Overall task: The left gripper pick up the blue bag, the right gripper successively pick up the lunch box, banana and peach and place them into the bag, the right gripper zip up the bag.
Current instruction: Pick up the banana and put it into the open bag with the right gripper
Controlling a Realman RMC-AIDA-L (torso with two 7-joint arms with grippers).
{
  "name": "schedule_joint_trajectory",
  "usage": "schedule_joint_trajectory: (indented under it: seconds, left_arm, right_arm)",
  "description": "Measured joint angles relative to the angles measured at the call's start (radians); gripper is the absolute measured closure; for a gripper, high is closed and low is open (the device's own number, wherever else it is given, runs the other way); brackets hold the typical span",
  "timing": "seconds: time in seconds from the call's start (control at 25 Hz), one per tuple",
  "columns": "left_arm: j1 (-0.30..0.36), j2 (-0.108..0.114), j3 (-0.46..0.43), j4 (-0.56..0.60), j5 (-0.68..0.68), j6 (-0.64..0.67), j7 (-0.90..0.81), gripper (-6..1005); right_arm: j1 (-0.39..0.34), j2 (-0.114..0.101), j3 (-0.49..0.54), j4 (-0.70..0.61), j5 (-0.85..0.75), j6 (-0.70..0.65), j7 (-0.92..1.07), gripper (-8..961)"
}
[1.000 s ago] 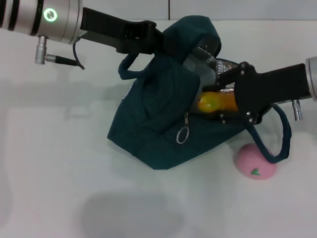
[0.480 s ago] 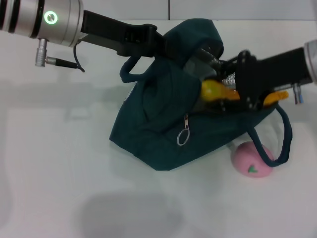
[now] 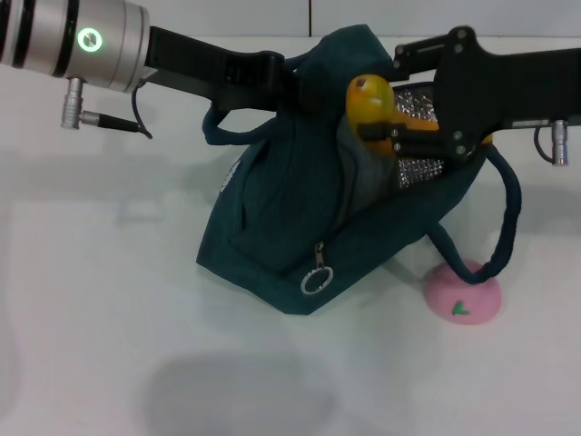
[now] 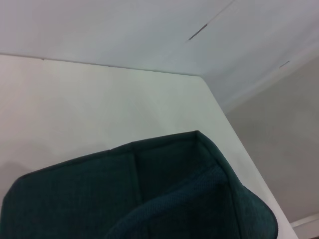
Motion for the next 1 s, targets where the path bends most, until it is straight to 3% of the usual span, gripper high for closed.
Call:
schedule_joint_trajectory:
  seconds: [0.36, 0.6, 1.0]
  left_arm:
    - [0.0, 0.002, -0.001, -0.001, 0.0, 0.001, 0.0, 951]
    - [0.0, 0.005, -0.006, -0.002, 0.0, 0.001, -0.002, 952]
    - [-0.001, 0.005, -0.006, -0.002, 0.0, -0.003, -0.005, 952]
  right_arm:
    - [-0.043, -0.001, 0.057, 0.184, 0.288, -0.127, -0.146, 506]
    - [-0.035, -0.001, 0.172, 0.414, 0.41, -0.243, -0.155, 506]
    - [-0.043, 0.007, 0.184, 0.8, 0.701, -0.265, -0.101, 506]
